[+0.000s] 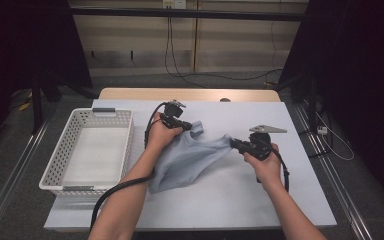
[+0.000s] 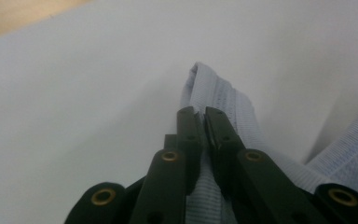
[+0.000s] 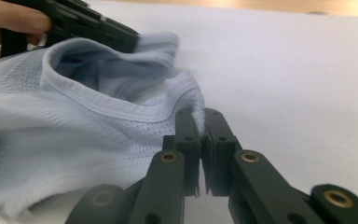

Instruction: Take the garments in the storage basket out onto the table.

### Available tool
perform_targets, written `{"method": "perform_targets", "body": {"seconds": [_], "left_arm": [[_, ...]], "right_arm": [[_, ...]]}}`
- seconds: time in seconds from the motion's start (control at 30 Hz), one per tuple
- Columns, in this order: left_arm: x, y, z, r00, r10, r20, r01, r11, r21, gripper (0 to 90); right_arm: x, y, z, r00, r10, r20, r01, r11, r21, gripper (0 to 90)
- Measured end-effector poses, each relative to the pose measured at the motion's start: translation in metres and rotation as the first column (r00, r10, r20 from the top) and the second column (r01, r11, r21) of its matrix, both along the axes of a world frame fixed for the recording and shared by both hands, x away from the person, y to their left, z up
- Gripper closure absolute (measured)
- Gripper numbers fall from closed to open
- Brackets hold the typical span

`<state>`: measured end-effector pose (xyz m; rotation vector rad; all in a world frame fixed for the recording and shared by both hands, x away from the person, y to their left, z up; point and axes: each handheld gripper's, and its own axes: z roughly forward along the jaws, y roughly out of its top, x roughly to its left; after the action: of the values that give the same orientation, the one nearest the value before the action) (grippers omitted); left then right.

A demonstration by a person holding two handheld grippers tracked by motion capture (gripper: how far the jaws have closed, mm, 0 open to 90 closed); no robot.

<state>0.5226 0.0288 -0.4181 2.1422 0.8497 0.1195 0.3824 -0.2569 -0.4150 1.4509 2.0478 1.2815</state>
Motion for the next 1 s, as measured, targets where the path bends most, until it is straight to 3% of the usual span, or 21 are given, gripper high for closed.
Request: {"method": "perform_targets", "body": {"seconds": [0.37, 0.57, 0.7, 1.0], "left_arm": [[-0.008, 0.019, 0.05, 0.9964, 0.033, 0.078, -0.024, 0.9937, -0.109, 85.6], [-0.014, 0.024, 0.06, 0.9941, 0.036, 0.102, -0.023, 0.9909, -0.133, 85.6], [-0.017, 0.029, 0.068, 0.9913, 0.048, 0.123, -0.026, 0.9844, -0.174, 85.6], [-0.02, 0.038, 0.086, 0.986, 0.061, 0.155, -0.029, 0.9793, -0.2, 85.7]], "right_arm": [[0.003, -0.03, 0.034, 0.9949, -0.069, 0.074, 0.07, 0.997, -0.013, 86.3], [0.009, -0.031, 0.046, 0.9925, -0.068, 0.102, 0.071, 0.997, -0.022, 86.3], [0.013, -0.03, 0.054, 0.9906, -0.07, 0.117, 0.074, 0.997, -0.033, 86.2], [0.017, -0.027, 0.071, 0.9869, -0.066, 0.147, 0.072, 0.997, -0.031, 86.2]]}}
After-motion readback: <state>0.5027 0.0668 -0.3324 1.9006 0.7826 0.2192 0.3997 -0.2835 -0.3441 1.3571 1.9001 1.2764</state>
